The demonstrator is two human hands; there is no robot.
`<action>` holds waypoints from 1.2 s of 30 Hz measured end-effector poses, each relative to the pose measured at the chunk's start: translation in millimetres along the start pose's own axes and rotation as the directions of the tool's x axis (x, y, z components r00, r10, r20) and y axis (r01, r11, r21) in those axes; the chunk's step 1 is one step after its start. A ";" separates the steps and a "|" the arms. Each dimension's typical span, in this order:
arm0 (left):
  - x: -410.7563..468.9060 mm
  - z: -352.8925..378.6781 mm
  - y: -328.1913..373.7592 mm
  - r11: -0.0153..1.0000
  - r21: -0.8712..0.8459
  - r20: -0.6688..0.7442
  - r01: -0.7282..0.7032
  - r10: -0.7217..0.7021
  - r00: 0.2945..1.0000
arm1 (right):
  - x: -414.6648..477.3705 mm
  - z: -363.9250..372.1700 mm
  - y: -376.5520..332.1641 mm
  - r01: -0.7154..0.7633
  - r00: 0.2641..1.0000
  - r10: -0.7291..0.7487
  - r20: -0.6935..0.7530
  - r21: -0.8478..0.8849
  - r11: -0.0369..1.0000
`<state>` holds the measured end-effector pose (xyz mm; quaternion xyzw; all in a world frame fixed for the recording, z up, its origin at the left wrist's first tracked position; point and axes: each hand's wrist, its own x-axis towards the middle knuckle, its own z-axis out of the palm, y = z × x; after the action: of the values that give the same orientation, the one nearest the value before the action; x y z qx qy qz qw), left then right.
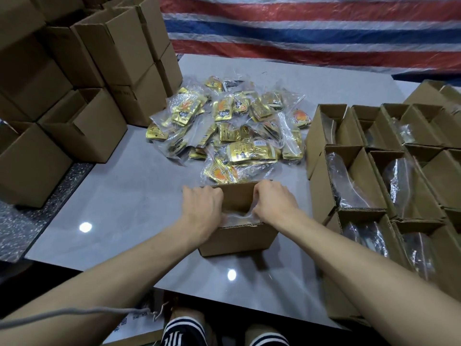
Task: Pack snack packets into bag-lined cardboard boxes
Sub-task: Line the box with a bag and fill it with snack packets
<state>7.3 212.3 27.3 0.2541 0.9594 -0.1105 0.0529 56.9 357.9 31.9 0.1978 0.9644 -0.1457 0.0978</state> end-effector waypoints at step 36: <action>-5.4 16.0 -29.0 0.825 -0.263 0.082 -0.501 0.536 0.840 | -39.3 -13.8 3.3 0.292 0.901 -0.302 0.312 0.079 0.953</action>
<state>-1.8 181.4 18.0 0.4886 0.8531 0.0015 0.1831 91.9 351.4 53.7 0.0235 0.9521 -0.2037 0.2268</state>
